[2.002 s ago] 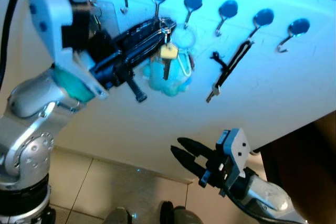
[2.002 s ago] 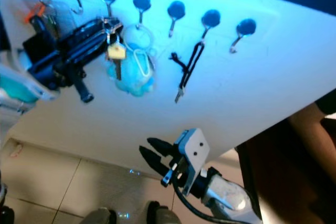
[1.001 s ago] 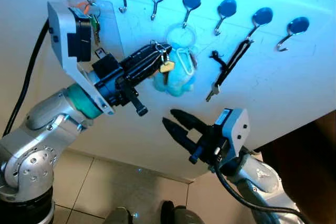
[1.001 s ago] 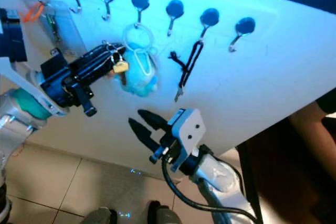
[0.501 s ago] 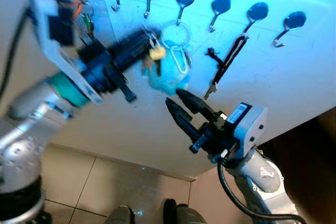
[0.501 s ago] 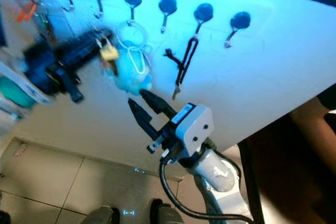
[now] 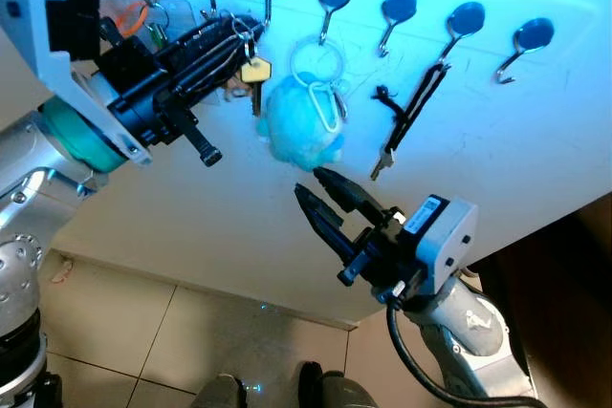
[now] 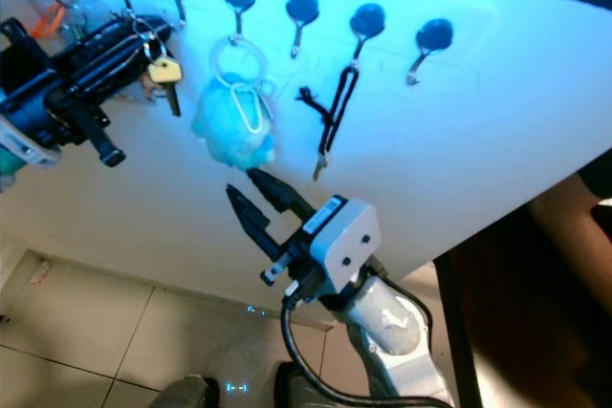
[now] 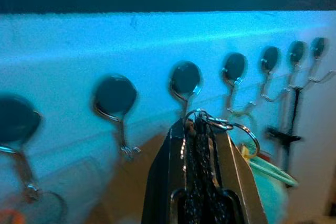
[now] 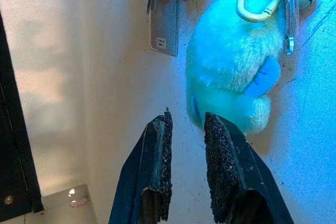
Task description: Hang keys on a hook
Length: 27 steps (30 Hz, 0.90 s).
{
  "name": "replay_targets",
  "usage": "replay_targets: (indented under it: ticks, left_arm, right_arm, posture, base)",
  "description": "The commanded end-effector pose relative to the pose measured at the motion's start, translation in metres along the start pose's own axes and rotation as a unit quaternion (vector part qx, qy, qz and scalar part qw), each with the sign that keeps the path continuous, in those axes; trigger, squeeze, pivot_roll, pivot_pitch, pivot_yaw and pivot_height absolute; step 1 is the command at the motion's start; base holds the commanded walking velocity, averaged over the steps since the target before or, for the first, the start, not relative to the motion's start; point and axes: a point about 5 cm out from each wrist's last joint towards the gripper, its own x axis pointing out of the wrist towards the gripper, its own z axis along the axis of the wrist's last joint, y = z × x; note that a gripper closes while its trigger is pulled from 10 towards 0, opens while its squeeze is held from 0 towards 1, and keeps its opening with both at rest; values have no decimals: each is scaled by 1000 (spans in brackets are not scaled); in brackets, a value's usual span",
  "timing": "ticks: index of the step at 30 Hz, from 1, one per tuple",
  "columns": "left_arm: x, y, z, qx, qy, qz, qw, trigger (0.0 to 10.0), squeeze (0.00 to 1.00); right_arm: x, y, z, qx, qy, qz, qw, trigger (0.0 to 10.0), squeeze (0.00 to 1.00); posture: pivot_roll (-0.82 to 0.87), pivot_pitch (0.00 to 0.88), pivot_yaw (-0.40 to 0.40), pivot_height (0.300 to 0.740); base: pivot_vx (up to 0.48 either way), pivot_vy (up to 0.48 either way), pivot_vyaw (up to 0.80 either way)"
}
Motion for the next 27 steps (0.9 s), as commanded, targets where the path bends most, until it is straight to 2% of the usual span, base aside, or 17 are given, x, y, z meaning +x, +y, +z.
replay_targets:
  ticks: [1,2,3,4,6,7,9,12,14,16,19,20,21,22,24,25,27]
  left_arm:
    - [3,-4,8,28,-20,0,999,10000,0]
    - [4,-3,10,58,-17,11,998,10000,0]
    - [4,-3,10,58,-17,11,998,10000,0]
    - [2,-3,9,103,8,-9,995,10000,0]
    - [-10,-1,8,158,66,-60,983,10000,0]
    - [-10,-1,8,158,66,-60,983,10000,0]
    - [-27,2,12,183,122,-110,969,10000,0]
    - [-32,2,14,190,141,-128,963,10000,0]
    - [-44,2,16,206,184,-164,947,10000,0]
    - [-44,2,16,206,184,-164,947,10000,0]
    - [-49,12,22,245,212,-153,934,10000,0]
    - [-50,17,20,276,240,-146,919,10000,0]
    - [-53,14,14,277,257,-155,913,10000,0]
    - [-56,7,1,278,289,-174,899,10000,0]
    - [-56,7,1,278,289,-174,899,10000,0]
    - [-59,2,-8,276,309,-190,890,10000,0]
    - [-59,2,-8,276,309,-190,890,10000,0]
  right_arm:
    - [-2,3,-3,1,6,4,1000,10000,0]
    - [-2,4,-3,0,7,4,1000,10000,0]
    - [-2,4,-3,0,7,4,1000,10000,0]
    - [-2,4,-4,-1,7,4,1000,10000,0]
    - [-2,4,-4,-2,8,4,1000,10000,0]
    - [-2,4,-4,-2,8,4,1000,10000,0]
    - [-3,4,-5,-4,10,4,1000,10000,0]
    - [-3,3,-5,-4,10,5,1000,10000,0]
    - [-3,3,-5,-5,11,5,1000,10000,0]
    - [-3,3,-5,-5,11,5,1000,10000,0]
    - [-3,4,-7,-4,11,7,1000,10000,0]
    - [-3,5,-8,-3,12,8,1000,10000,0]
    - [-3,6,-9,-2,12,9,1000,10000,0]
    - [-3,6,-9,-2,13,10,1000,10000,0]
    - [-3,6,-9,-2,13,10,1000,10000,0]
    - [-3,6,-10,-3,14,10,1000,10000,0]
    - [-3,6,-10,-3,14,10,1000,10000,0]
  posture:
    - [75,155,11,740]
    - [75,155,11,740]
    - [75,155,11,740]
    - [75,154,10,740]
    - [75,155,9,740]
    - [75,155,9,740]
    - [81,155,8,740]
    - [85,157,8,740]
    - [98,158,9,740]
    - [98,158,9,740]
    - [103,157,8,740]
    - [109,155,8,740]
    - [107,153,11,740]
    - [108,153,11,740]
    - [108,153,11,740]
    - [112,152,13,740]
    - [112,152,13,740]
  base:
    - [0,0,0]
    - [0,0,0]
    - [0,0,0]
    - [0,0,0]
    - [0,0,0]
    - [0,0,0]
    - [0,0,0]
    - [0,0,0]
    - [0,0,0]
    - [0,0,0]
    - [0,0,0]
    - [0,0,0]
    - [0,0,0]
    - [0,0,0]
    - [0,0,0]
    - [0,0,0]
    - [0,0,0]
